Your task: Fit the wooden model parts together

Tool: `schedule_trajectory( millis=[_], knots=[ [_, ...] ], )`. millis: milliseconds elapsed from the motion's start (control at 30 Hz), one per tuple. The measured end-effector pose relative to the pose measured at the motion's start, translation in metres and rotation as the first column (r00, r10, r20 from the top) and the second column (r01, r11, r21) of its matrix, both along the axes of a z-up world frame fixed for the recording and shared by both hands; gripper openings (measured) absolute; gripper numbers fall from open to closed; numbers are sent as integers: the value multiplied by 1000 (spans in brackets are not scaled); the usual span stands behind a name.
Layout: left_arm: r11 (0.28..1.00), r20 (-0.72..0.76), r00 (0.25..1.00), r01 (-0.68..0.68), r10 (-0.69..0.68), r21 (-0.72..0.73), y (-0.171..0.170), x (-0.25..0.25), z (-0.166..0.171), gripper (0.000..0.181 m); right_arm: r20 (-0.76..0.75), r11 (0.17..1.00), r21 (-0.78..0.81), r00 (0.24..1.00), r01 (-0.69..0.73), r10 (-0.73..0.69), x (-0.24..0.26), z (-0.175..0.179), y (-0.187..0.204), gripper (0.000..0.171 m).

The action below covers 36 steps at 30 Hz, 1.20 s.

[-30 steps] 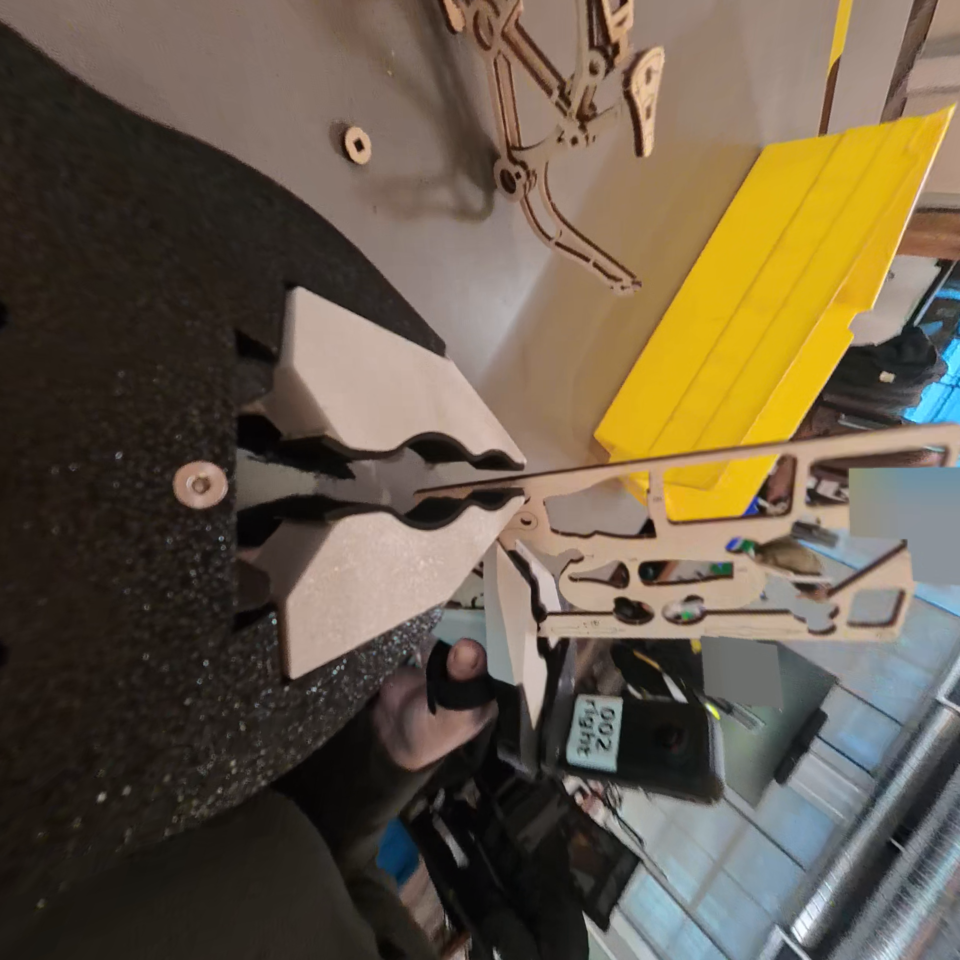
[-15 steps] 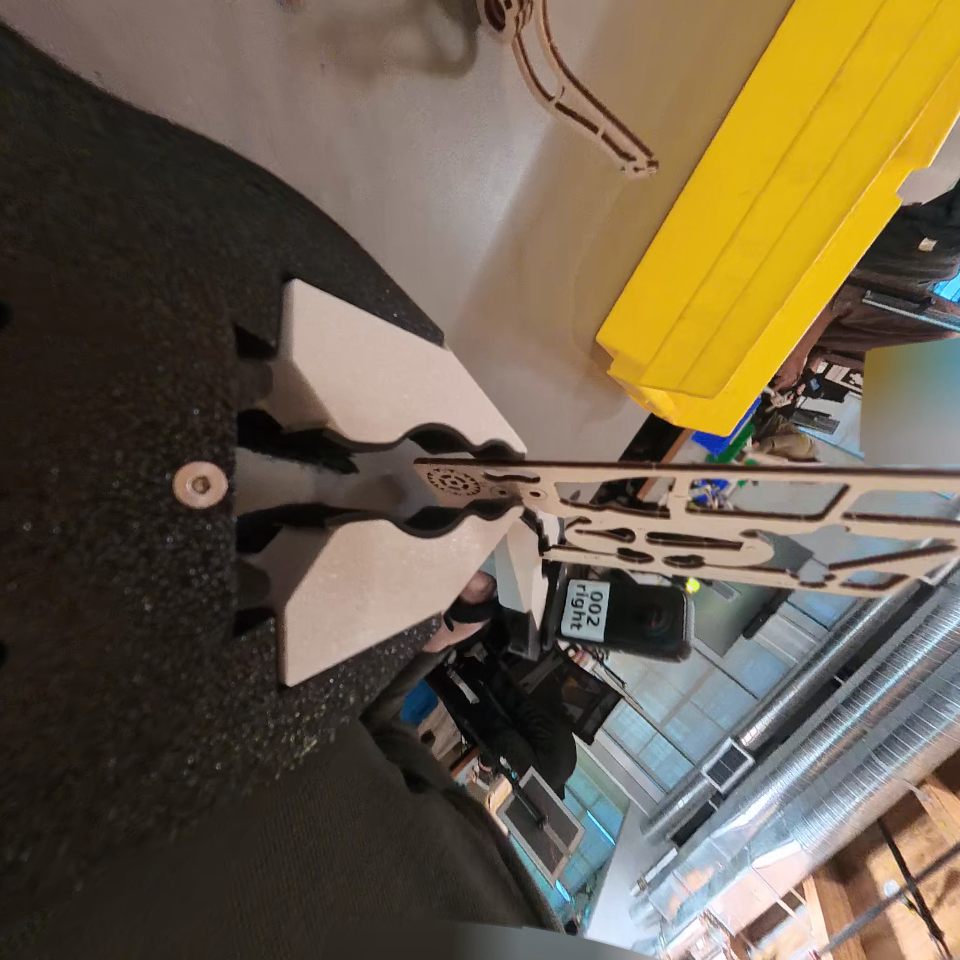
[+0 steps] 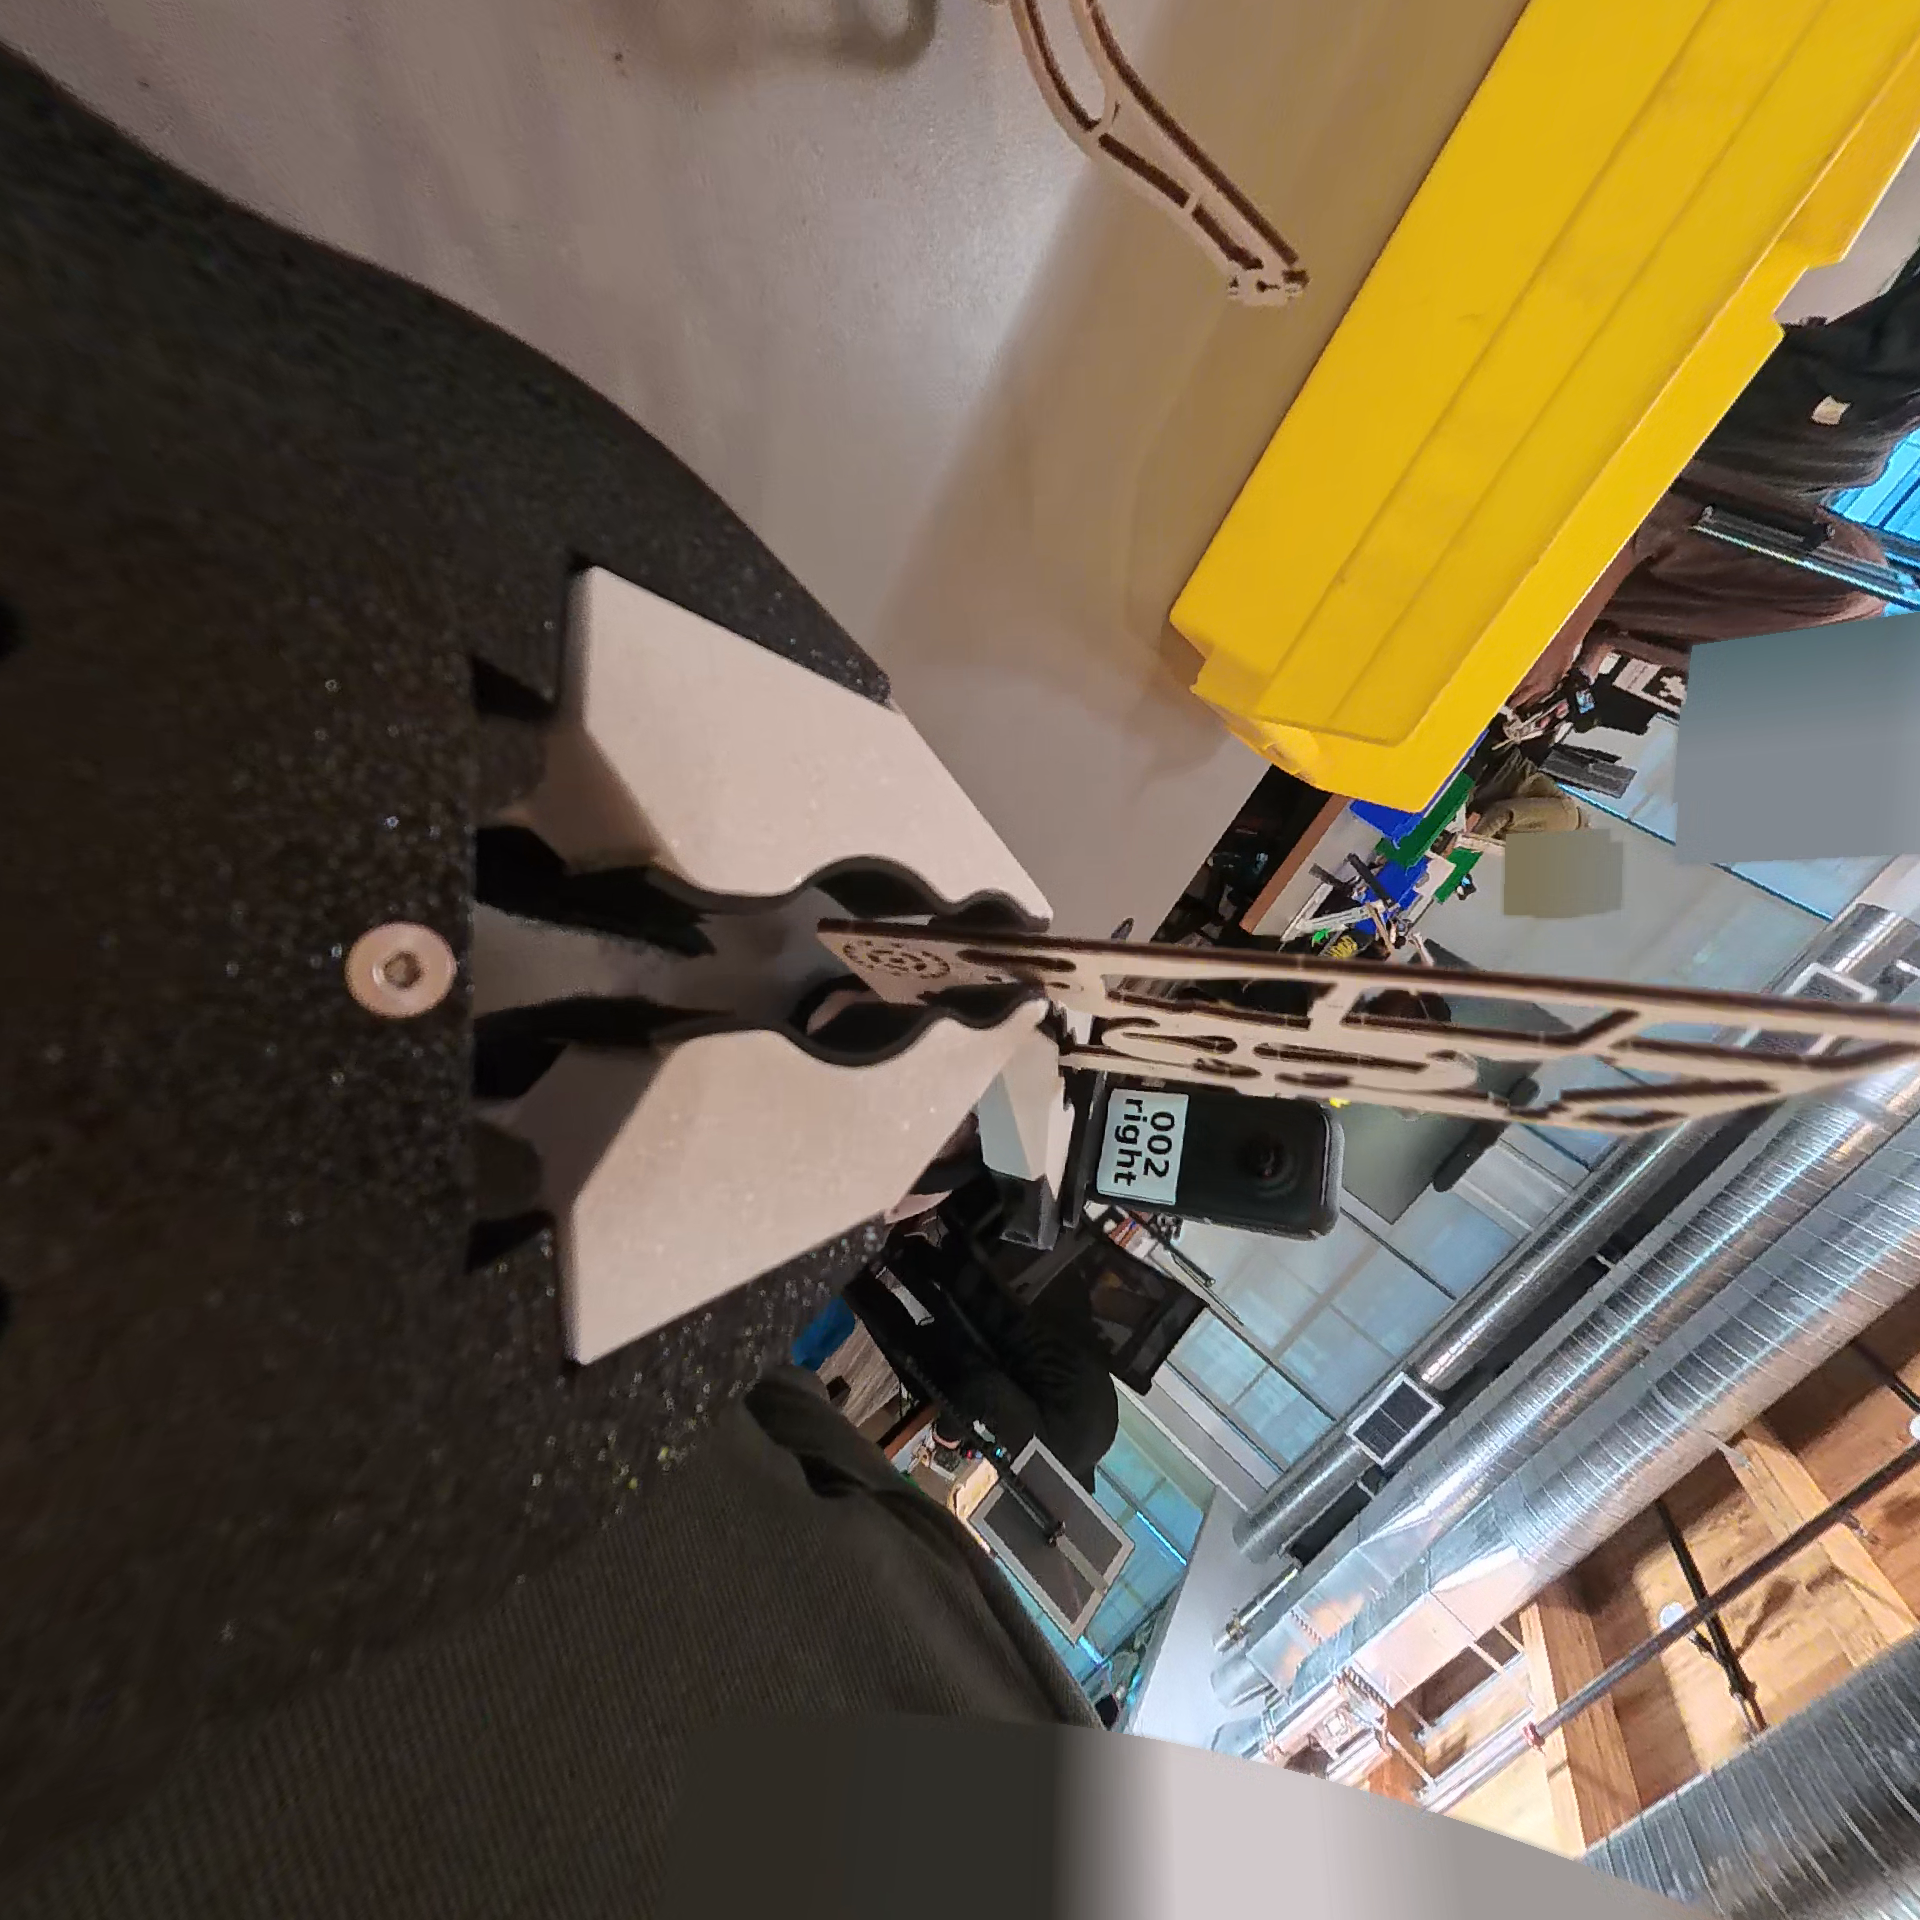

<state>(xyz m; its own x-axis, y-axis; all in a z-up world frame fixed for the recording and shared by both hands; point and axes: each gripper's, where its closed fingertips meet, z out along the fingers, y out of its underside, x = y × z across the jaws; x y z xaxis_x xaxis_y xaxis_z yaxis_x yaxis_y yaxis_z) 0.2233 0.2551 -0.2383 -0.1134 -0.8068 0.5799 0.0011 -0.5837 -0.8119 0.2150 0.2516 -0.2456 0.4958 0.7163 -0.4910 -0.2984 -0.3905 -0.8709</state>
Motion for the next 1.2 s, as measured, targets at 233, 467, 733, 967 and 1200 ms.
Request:
schedule_trajectory(
  millis=[233,467,733,967,1200],
  knots=[
    [990,-65,993,-96,103,102,7,4,-7,10,84,996,22,992,91,-92,3,-4,5,0],
    [981,-128,977,-155,170,114,13,5,-16,12,178,986,38,970,164,-168,5,-11,10,1],
    [964,-168,956,-213,239,156,18,6,-21,14,226,978,34,952,205,-208,8,-16,14,1],
    [993,-55,992,-115,116,17,11,4,-7,13,97,991,15,986,133,-134,7,-6,10,1],
    [994,-54,992,-109,110,16,11,4,-7,9,85,992,29,988,125,-127,7,-4,8,0]
  ],
)
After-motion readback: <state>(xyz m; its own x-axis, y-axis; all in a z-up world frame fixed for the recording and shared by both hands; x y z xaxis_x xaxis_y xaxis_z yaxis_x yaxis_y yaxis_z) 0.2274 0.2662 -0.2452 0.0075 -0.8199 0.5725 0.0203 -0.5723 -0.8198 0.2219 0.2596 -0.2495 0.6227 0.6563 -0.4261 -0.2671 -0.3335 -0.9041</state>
